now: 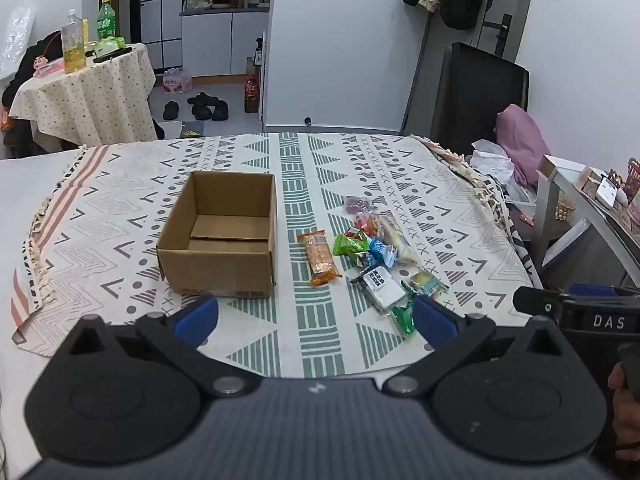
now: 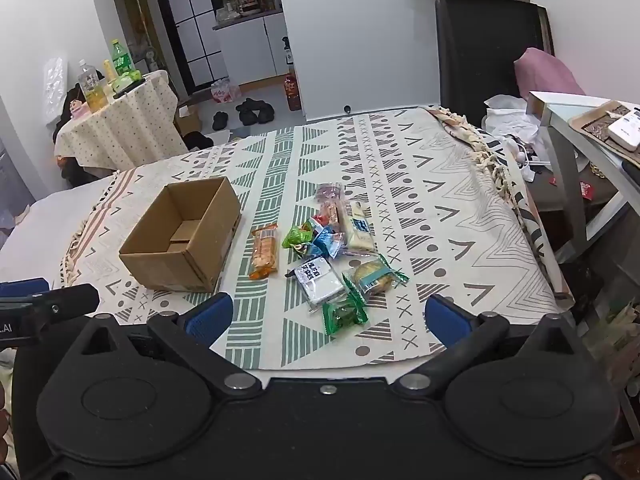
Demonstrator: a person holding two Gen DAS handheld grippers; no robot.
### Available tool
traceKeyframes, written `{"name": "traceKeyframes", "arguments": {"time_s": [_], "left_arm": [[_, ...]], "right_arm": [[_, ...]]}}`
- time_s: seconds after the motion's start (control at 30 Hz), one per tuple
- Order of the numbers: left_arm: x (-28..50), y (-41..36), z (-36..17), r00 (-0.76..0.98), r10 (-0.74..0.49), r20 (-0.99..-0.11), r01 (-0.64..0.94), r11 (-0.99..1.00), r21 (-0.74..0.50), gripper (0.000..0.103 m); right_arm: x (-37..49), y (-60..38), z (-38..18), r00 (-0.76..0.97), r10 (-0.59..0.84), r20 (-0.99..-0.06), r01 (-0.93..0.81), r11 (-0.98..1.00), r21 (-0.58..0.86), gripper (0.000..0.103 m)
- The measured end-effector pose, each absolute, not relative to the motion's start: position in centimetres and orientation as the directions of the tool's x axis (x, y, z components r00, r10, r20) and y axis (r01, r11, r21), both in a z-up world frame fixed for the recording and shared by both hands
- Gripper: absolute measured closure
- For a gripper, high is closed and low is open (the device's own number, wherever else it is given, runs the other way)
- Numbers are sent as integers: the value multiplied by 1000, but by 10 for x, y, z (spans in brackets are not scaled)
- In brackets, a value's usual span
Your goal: Organize snacks
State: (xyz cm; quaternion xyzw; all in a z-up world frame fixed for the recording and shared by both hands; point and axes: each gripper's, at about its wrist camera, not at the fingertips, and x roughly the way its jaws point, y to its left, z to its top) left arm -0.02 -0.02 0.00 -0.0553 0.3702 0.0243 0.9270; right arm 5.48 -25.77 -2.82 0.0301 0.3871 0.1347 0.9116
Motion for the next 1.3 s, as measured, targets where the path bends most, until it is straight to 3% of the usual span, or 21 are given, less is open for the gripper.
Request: {"name": "traceKeyframes", "arguments": {"time_s": [1.3], "left_arm": [[-3, -10, 3, 721, -73, -690, -36, 989, -142, 0]], "right_arm": [[47, -259, -21, 668, 248, -702, -223, 966, 130, 0]]}}
